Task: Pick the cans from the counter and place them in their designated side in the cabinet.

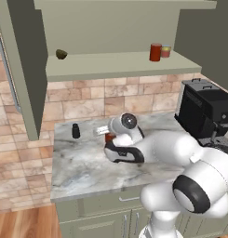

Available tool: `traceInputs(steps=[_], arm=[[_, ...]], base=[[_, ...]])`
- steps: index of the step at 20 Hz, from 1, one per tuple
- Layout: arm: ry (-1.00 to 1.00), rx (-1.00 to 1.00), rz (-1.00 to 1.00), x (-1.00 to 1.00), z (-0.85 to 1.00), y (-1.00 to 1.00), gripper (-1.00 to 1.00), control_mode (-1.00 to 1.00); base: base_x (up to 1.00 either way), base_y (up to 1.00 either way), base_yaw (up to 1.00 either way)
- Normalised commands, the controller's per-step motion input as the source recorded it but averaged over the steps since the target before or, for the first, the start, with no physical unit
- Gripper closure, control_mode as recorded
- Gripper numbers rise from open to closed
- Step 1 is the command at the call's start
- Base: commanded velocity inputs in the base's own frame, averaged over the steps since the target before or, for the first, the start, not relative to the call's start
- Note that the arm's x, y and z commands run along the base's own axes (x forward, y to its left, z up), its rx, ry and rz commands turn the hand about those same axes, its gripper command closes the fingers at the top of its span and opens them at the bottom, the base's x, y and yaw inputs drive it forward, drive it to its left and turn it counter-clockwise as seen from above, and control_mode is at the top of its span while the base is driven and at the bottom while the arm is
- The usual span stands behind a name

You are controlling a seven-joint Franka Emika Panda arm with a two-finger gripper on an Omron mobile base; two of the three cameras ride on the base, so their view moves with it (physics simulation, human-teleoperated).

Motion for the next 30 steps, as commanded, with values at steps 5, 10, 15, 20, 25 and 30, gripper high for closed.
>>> traceInputs(steps=[5, 10, 15, 20, 25, 30], arm=[[-0.08, 0.00, 0.00, -0.26, 0.42, -0.19, 1.00, -1.00], [-0.02, 0.00, 0.00, -0.36, 0.37, -0.21, 1.00, -1.00], [0.00, 0.00, 0.00, -0.41, 0.35, -0.24, 1.00, -1.00], [0.00, 0.00, 0.00, -0.40, 0.37, -0.24, 1.00, -1.00], [0.00, 0.00, 0.00, -0.33, 0.37, -0.22, 1.00, -1.00], [0.00, 0.00, 0.00, -0.33, 0.34, -0.26, 1.00, -1.00]], base=[[0.00, 0.00, 0.00], [0.00, 0.00, 0.00], [0.00, 0.00, 0.00], [0.00, 0.00, 0.00], [0.00, 0.00, 0.00], [0.00, 0.00, 0.00]])
